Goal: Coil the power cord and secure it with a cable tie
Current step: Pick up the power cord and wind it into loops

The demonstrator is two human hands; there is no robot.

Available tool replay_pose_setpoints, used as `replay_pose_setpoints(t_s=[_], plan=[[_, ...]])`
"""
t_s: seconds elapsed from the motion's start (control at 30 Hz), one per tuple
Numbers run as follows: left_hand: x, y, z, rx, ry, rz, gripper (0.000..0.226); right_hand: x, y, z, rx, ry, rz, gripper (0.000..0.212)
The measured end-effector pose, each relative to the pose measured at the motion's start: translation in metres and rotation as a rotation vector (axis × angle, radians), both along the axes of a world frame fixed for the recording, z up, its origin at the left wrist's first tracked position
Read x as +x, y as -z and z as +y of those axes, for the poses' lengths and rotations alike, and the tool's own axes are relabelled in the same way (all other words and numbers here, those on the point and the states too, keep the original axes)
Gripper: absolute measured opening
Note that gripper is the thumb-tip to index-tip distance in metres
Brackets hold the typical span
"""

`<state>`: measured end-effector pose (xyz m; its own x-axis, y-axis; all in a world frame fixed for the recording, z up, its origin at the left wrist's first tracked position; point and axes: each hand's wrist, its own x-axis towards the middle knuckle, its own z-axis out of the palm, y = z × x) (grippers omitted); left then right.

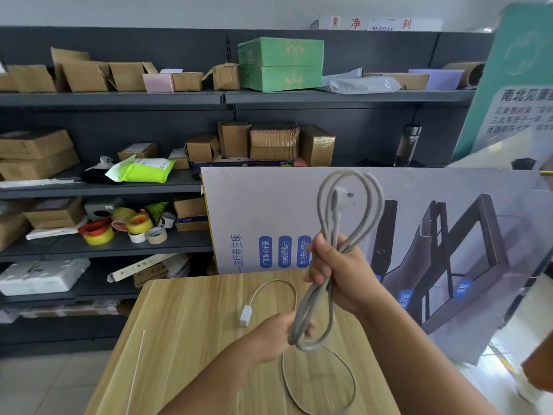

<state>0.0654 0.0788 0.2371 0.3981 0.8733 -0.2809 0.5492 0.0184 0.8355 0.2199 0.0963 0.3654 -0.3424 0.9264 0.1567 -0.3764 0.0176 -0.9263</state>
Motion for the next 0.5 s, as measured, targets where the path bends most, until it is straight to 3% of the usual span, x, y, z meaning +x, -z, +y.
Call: replay_pose_setpoints(t_s=[0.13,0.33,0.5], plan=[[-0.023,0.034,-0.012,-0.099,-0.014,0.087,0.022,0.025,-0.017,0.009,0.059,0.193,-0.003,0.019],[-0.082,0.042,-0.015,-0.012,-0.187,0.079,0.016,0.071,-0.012,0.025,0.168,0.645,-0.440,0.015],[-0.108,-0.004,-0.021,0.125,-0.347,-0.024,0.026,0.091,0.009,0.032,0.149,0.906,-0.842,0.026]])
